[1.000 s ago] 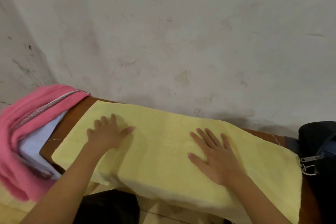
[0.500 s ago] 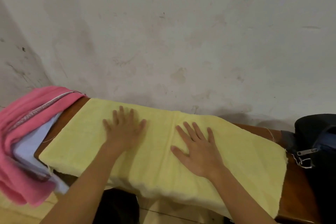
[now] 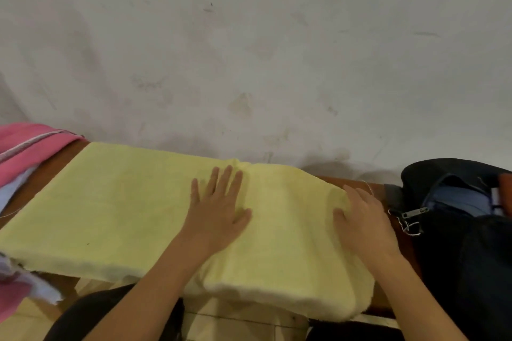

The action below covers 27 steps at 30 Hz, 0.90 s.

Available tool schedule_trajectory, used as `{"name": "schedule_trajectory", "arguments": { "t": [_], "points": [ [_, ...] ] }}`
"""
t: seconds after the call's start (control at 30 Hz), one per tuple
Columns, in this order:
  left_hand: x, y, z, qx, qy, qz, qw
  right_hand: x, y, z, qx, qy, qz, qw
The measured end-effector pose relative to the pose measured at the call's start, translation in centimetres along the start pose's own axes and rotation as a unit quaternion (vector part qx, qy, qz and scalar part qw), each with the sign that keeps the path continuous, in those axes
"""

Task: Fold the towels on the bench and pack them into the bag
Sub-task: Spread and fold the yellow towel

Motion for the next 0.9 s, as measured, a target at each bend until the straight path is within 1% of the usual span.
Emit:
{"name": "schedule_trajectory", "arguments": {
  "t": [0.07,0.13,0.2,0.27,0.33,0.4,0.47,0.53,0.57,0.63,0.67,0.7,0.73,0.8,0.83,0.9],
  "points": [
    [-2.5,-0.4,-0.2,0.013,-0.087,0.003,0.996,-0.3,0.0,0.0,0.008,-0.013,-0.004,1.000],
    [-4.7,-1.6,-0.2,0.048,-0.135,0.010,0.990,-0.4,0.2,0.6,-0.002,-0.017,-0.030,0.999],
    [-5.7,-1.9,-0.2,0.048,-0.141,0.026,0.989,0.1,0.7,0.9,-0.033,-0.013,-0.029,0.999],
    [-6.2,-1.9,0.1,0.042,-0.140,0.025,0.989,0.3,1.5,1.1,-0.084,-0.008,-0.023,0.996],
    [-6.4,-1.9,0.3,0.048,-0.144,0.016,0.988,0.3,2.7,1.2,-0.167,0.001,0.011,0.986],
    [-6.4,-2.1,0.3,0.056,-0.147,0.012,0.987,0.0,4.1,1.0,-0.254,0.005,0.068,0.965],
    [-6.2,-2.4,0.2,0.058,-0.141,0.013,0.988,-0.7,4.6,1.0,-0.285,-0.011,0.117,0.951],
    [-6.0,-2.6,0.2,0.056,-0.135,0.016,0.989,-1.3,4.2,1.2,-0.288,-0.013,0.117,0.950],
    [-5.9,-2.6,0.3,0.052,-0.134,0.014,0.990,-1.1,4.1,1.1,-0.297,-0.001,0.095,0.950],
    [-5.9,-2.2,0.2,0.028,-0.135,-0.002,0.990,-0.6,4.1,0.8,-0.342,0.066,0.055,0.936],
    [-5.9,-1.9,0.1,0.012,-0.136,-0.018,0.990,-0.4,4.1,0.6,-0.356,0.102,0.069,0.926],
    [-6.0,-1.4,0.1,-0.006,-0.137,-0.034,0.990,-0.3,4.2,0.4,-0.352,0.126,0.113,0.921],
    [-6.0,-1.1,0.0,-0.024,-0.138,-0.047,0.989,-0.4,4.2,0.4,-0.331,0.134,0.183,0.916],
    [-6.2,-0.5,0.0,-0.060,-0.145,-0.066,0.985,-0.2,3.8,0.2,-0.255,0.137,0.317,0.903],
    [-6.4,-0.2,0.0,-0.077,-0.153,-0.081,0.982,0.0,3.6,0.2,-0.230,0.139,0.346,0.899],
    [-7.0,0.4,-0.1,-0.094,-0.179,-0.151,0.968,0.4,3.2,0.0,-0.196,0.148,0.340,0.908]
  ]
}}
Point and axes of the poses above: each hand's wrist, its own z-axis towards the middle knuckle, its own y-axis out of the back of the hand, x = y × z, the point moved 5 cm from there along z, towards the middle knuckle, and after that the axes turned 8 degrees about x, right-handed, at the moved point
